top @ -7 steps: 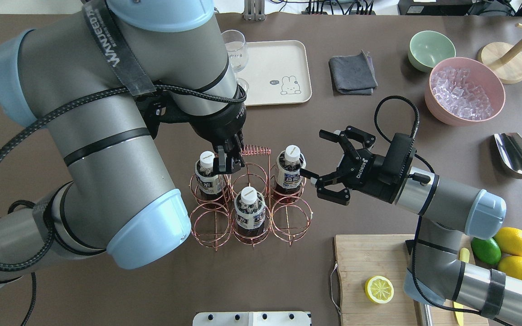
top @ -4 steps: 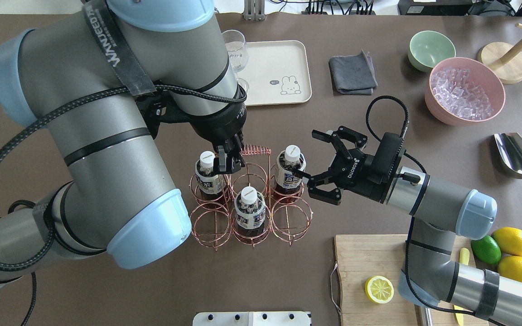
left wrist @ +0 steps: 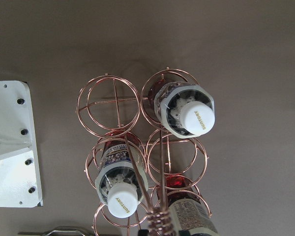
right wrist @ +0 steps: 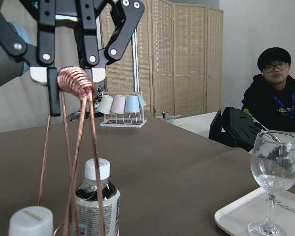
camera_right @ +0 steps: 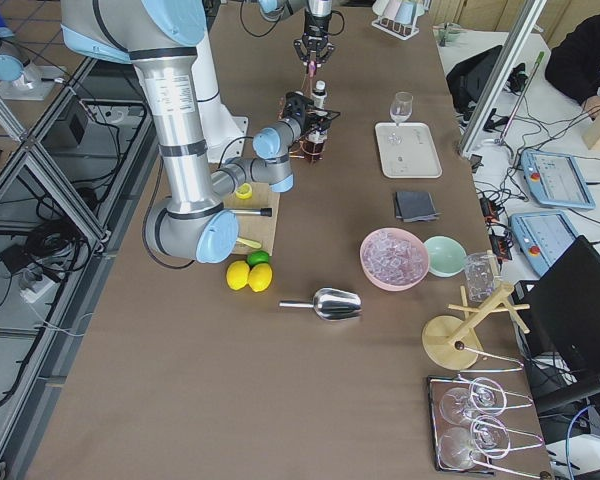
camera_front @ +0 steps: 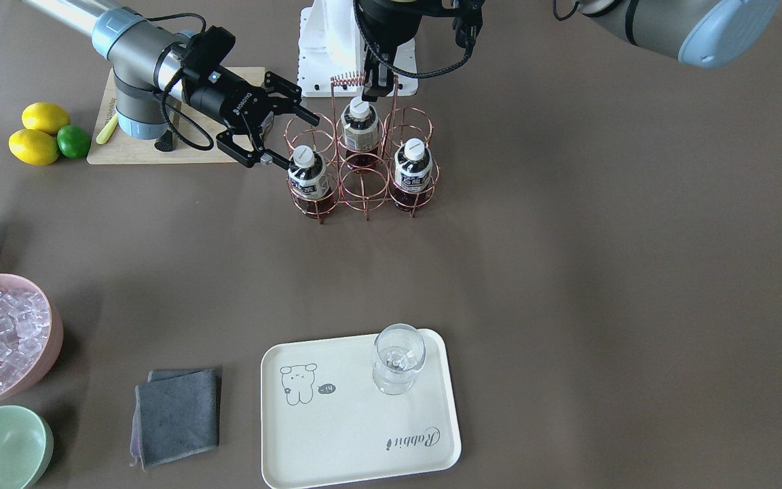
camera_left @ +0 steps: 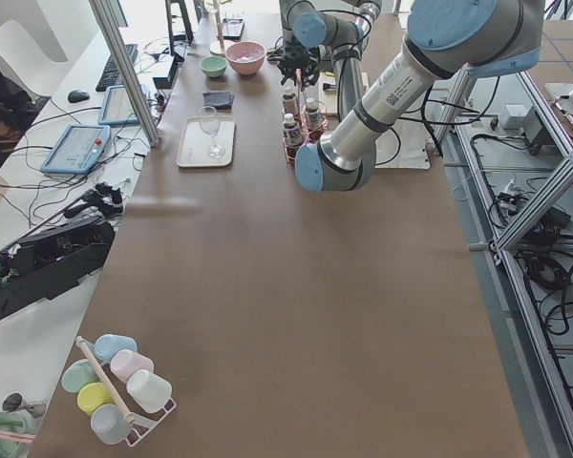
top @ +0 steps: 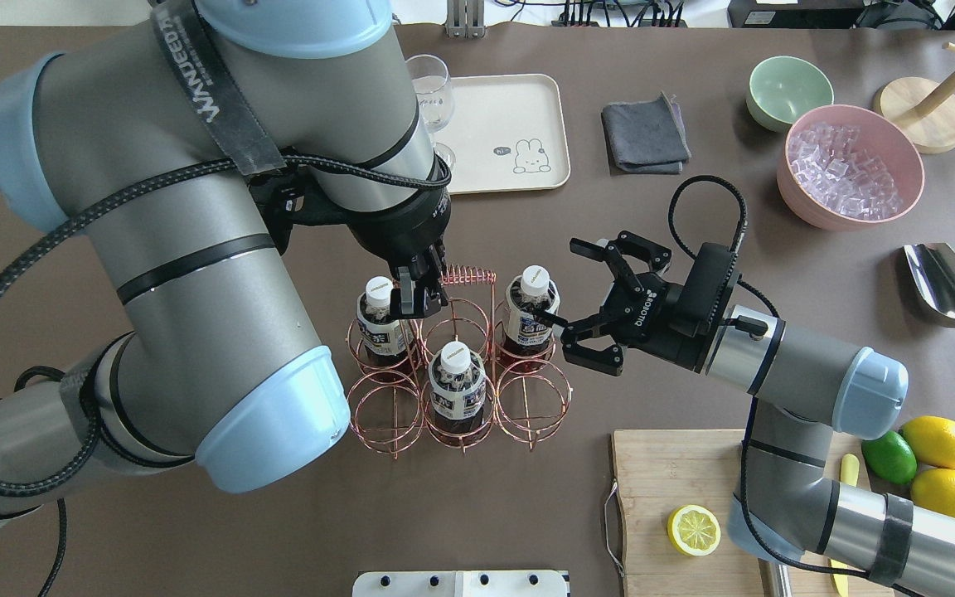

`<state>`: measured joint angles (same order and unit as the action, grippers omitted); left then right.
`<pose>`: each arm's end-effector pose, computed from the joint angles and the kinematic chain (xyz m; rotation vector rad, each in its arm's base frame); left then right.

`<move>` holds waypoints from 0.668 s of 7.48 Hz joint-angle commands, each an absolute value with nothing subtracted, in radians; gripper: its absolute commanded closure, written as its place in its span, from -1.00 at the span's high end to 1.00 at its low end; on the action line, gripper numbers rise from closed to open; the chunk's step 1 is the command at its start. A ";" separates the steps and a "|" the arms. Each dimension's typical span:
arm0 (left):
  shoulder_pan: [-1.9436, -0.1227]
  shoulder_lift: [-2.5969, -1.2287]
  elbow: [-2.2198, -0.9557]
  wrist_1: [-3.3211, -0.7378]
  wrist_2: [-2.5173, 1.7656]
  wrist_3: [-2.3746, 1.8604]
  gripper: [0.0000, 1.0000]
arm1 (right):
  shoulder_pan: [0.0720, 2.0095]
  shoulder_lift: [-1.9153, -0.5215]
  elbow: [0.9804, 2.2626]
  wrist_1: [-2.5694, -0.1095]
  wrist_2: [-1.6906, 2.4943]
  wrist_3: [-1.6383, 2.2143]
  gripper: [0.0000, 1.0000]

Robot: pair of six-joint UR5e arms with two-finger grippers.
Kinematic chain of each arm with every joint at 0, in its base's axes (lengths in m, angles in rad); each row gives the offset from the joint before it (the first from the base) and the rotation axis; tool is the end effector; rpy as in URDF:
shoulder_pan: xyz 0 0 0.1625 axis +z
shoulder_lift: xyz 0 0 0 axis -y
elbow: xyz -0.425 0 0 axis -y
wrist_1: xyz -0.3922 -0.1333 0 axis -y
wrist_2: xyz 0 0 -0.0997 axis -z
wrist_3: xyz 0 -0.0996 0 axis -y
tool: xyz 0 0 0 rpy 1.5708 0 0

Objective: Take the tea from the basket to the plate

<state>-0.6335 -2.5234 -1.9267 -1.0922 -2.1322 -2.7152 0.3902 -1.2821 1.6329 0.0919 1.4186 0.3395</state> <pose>0.4180 -0.4066 0.0134 -0.7825 0.7085 -1.3962 -0.4389 -0.3410 0.3029 1.5362 -1.3253 -0.3823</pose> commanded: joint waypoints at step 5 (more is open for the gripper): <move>-0.634 -2.523 -1.925 -1.092 -2.132 -2.714 -1.00 | 0.428 -1.275 1.621 0.072 1.416 0.348 0.75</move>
<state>-0.6335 -2.5234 -1.9262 -1.0922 -2.1322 -2.7151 0.4024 -1.2716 1.6277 0.0753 1.4159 0.3446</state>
